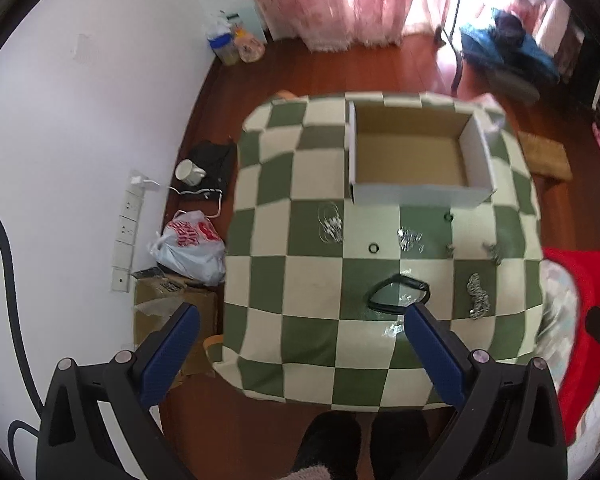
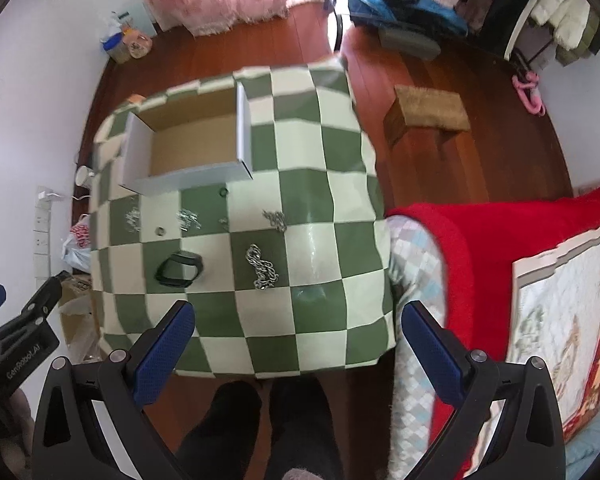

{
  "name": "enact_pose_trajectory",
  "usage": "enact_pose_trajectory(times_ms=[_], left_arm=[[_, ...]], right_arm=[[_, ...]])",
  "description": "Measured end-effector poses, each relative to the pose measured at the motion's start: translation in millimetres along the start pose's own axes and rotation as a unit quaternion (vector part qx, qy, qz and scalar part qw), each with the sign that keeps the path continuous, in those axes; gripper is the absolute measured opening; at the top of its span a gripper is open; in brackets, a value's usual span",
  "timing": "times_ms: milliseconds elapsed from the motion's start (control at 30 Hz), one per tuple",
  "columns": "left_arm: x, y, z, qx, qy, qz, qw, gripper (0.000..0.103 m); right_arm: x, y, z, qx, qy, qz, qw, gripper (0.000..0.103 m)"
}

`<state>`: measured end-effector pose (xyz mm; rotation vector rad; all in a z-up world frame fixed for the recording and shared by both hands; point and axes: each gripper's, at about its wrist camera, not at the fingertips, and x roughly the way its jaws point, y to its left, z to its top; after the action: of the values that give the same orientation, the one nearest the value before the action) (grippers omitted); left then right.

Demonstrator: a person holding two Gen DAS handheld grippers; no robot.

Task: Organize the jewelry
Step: 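Lower left tool onto black watch and grasp it while right tool reaches silver chain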

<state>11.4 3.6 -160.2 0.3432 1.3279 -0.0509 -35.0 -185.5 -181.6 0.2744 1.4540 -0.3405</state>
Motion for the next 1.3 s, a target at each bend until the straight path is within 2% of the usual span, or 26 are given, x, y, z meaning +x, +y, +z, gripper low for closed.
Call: enact_pose_trajectory(times_ms=[133, 333, 633, 767, 867, 1100, 1300], left_arm=[[31, -15, -8, 0.017, 0.016, -0.004, 0.9997, 0.103], [64, -42, -16, 0.039, 0.035, -0.022, 0.9984, 0.103], [99, -79, -10, 0.064, 0.038, -0.049, 0.9960, 0.103], [118, -84, -8, 0.069, 0.055, -0.057, 0.9945, 0.103], [132, -82, -7, 0.066, 0.078, -0.084, 0.9912, 0.095], [150, -75, -6, 0.049, 0.104, -0.148, 0.9822, 0.074], [154, -72, -12, 0.055, 0.095, -0.161, 0.9808, 0.073]], right_arm=[[51, -4, 2, 0.005, 0.013, 0.004, 1.000, 0.103], [104, -5, 5, 0.004, 0.034, 0.009, 0.999, 0.103], [138, -19, 5, 0.004, 0.059, 0.020, 0.998, 0.101], [149, -25, 5, 0.016, 0.071, 0.036, 0.997, 0.098], [155, -26, 6, 0.024, 0.076, 0.047, 0.996, 0.096], [165, -22, 6, 0.028, 0.089, 0.061, 0.994, 0.095], [172, -16, 4, 0.023, 0.098, 0.065, 0.993, 0.095]])
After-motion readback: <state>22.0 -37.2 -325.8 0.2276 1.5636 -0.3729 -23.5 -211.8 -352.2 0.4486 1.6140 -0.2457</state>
